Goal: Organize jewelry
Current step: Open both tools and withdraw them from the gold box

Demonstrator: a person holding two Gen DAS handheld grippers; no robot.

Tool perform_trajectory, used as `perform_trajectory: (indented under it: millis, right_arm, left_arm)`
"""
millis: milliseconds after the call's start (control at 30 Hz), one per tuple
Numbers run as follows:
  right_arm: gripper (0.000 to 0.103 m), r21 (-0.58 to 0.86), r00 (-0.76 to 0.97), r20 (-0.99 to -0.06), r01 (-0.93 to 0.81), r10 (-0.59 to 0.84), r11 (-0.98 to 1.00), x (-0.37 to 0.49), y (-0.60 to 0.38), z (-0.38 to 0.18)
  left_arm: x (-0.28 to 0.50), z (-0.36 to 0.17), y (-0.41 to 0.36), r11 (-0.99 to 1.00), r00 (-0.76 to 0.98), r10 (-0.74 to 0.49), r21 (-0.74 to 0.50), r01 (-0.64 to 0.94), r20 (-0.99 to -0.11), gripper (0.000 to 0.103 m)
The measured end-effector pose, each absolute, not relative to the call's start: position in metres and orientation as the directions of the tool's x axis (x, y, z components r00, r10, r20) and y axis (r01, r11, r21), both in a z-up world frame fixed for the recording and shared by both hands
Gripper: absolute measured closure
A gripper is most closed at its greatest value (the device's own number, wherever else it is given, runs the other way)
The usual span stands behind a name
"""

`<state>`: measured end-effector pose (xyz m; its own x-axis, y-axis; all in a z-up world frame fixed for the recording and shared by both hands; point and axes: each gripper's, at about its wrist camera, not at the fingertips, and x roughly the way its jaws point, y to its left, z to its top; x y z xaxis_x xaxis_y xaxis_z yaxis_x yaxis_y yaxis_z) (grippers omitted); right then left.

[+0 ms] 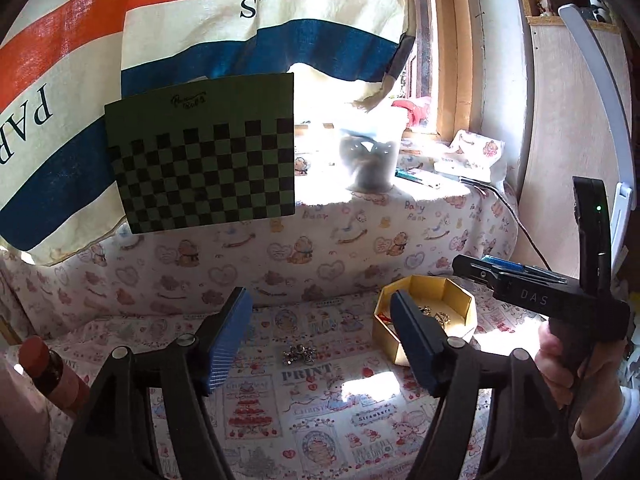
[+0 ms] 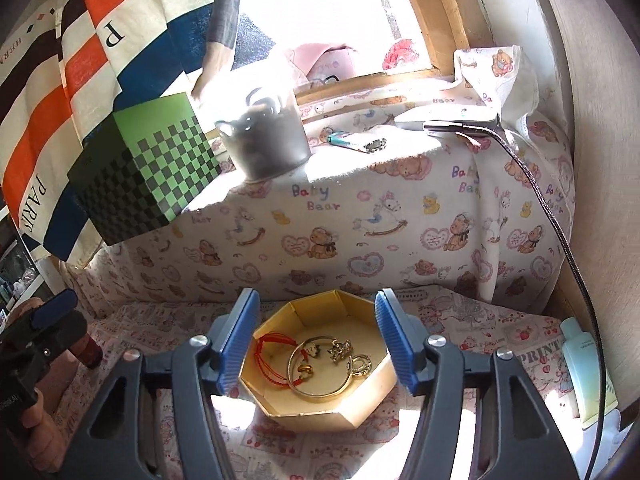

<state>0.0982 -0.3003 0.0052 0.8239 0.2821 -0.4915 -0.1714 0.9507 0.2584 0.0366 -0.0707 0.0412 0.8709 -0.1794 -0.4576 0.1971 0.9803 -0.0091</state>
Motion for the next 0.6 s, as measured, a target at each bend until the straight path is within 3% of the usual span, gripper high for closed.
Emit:
perform_trajectory:
  millis: [267,400,500,600]
  right_arm:
    - [0.029,0.205,0.850,-0.477,-0.141,0.225,0.969,0.096,-0.294,0.004]
    - [0.027,0.203,0.850,-0.485,-0.118,0.204,0.972,0.097,-0.296,0.003]
    - [0.027,0.203,0.845,-0.496,-0.110,0.199,0.973,0.099,-0.295,0.000]
    - [0.027,0.196,0.842,-0.505,-0.101,0.189,0.975,0.100,-0.295,-0.002]
  left_arm:
    - [0.066,0.013,-0.056,0.986,0.815,-0.167,-0.073,0.152,-0.555,0.028]
    - [0.089,0.002,-0.054,0.972,0.665,-0.230,-0.138,0.189,-0.711,0.028]
    - [0.089,0.004,-0.051,0.971,0.668,-0.241,-0.171,0.170,-0.704,0.030]
    - [0.096,-0.001,-0.056,0.978,0.662,-0.210,-0.150,0.147,-0.719,0.038]
